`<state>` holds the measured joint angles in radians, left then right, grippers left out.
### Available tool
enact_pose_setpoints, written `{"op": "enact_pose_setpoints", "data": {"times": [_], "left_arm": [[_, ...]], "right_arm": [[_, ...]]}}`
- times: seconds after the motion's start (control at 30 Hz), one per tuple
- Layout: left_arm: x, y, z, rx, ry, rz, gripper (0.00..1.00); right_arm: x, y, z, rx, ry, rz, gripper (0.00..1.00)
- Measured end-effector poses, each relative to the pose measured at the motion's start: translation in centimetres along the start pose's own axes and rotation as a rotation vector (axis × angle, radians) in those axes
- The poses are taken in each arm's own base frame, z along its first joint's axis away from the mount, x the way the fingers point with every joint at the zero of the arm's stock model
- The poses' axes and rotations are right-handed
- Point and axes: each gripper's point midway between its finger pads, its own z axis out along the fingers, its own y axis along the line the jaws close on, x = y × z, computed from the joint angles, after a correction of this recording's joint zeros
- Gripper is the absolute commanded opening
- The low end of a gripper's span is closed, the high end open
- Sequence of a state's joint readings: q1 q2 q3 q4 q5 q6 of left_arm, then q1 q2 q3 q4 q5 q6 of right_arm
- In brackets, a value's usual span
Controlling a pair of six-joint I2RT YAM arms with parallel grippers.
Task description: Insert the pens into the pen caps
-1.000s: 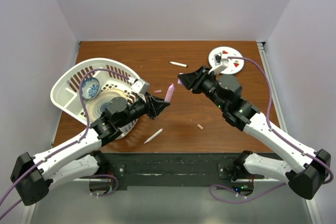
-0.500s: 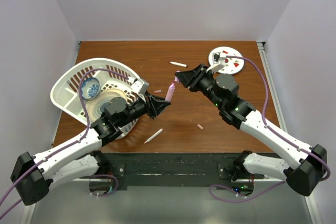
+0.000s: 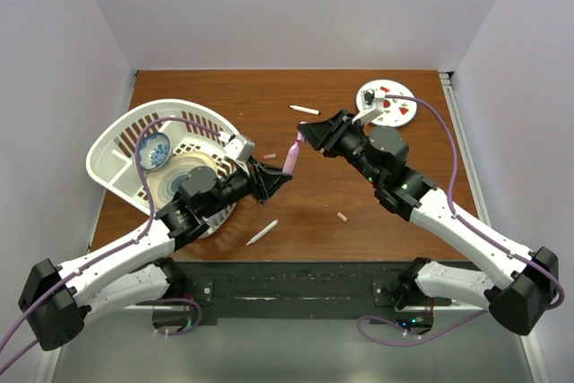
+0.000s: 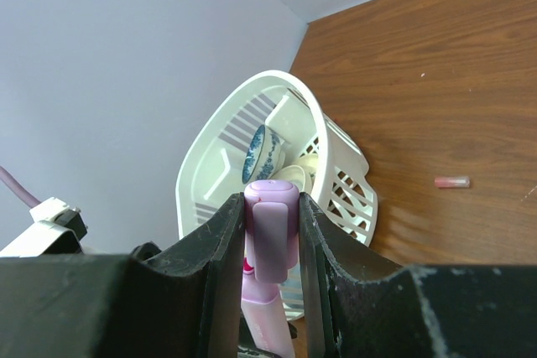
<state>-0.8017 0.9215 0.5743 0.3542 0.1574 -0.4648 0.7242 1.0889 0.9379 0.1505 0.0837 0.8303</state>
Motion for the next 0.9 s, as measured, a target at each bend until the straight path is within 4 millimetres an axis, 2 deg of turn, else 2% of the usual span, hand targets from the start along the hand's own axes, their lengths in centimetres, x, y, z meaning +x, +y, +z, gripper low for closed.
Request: {"op": "enact_pose_setpoints", "data": {"times": [0.53,0.73,0.9], "left_arm": [[0.35,-0.23,-0.09,0.017,0.0,-0.014,0.0],[-0.37,-0.65,-0.47,0.029,-0.021,-0.01,0.0],[-0.22,-0.62,-0.48,0.028,-0.015,-0.011,0.0]], "right_arm": [[-0.04,0.1,-0.06,-0.001,-0.002,0.0,0.0],[-0.07,0.0,0.01,0.005,-0.005,0.007,0.0],[-0.06,-0.02,0.01,0.006,-0.005,0.009,0.0]]}}
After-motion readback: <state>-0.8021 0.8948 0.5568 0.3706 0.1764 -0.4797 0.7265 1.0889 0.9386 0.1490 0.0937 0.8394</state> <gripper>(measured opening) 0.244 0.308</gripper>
